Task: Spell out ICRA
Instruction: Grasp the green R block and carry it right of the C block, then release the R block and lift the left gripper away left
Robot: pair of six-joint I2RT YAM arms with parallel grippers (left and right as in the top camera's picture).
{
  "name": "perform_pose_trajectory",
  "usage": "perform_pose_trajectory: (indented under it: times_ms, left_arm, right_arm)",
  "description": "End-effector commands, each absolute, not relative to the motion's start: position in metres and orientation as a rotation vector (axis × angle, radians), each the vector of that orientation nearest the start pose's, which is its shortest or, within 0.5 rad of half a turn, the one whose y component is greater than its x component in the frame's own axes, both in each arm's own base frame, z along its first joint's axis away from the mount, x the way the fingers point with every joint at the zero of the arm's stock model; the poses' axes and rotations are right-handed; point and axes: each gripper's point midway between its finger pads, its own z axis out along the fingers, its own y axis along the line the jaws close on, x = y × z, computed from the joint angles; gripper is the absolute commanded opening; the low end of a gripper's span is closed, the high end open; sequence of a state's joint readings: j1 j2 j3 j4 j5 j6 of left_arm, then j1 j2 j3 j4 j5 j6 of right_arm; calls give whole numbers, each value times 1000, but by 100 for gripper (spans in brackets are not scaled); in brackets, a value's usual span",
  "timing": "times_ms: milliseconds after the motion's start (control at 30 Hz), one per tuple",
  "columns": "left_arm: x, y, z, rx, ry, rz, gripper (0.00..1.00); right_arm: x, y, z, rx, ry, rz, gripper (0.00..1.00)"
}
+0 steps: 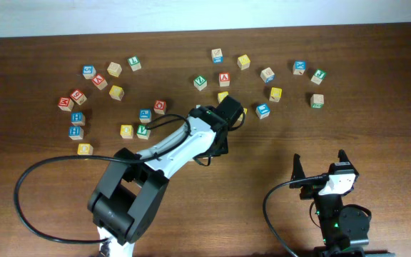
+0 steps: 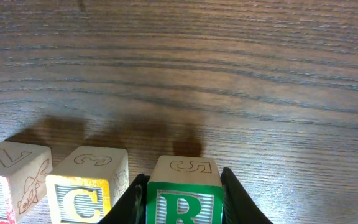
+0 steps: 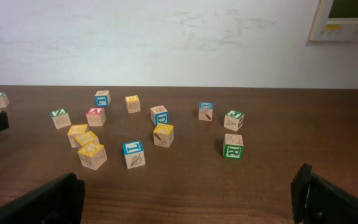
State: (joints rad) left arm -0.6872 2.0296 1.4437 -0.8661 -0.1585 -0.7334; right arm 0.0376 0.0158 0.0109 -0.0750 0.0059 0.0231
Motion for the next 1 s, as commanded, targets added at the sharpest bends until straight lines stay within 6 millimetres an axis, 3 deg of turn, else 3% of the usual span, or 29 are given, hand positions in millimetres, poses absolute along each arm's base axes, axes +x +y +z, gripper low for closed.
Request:
perform_pose_trajectory:
  times_ms: [0, 400, 433, 567, 633, 767, 967]
  left_arm:
    - [325, -230, 16, -54, 2958, 114, 22]
    - [324, -235, 16, 8, 2970, 86, 25]
    - [324, -235, 16, 8, 2969, 86, 32]
    - [324, -235, 16, 7, 2969, 87, 40]
    - [325, -235, 17, 6, 2968, 85, 39]
    - [320, -240, 16, 9, 2998, 34, 26]
    - [319, -242, 15, -2, 3007, 17, 24]
  right_arm:
    - [246, 6, 154, 1, 1656, 31, 98]
    - [246, 6, 154, 1, 1656, 31, 98]
    - [246, 6, 154, 1, 1656, 31, 98]
    - [246, 6, 154, 1, 1656, 31, 98]
    - [246, 6, 154, 1, 1656, 31, 98]
    - [246, 6, 154, 1, 1656, 31, 98]
    - [246, 6, 154, 1, 1656, 31, 98]
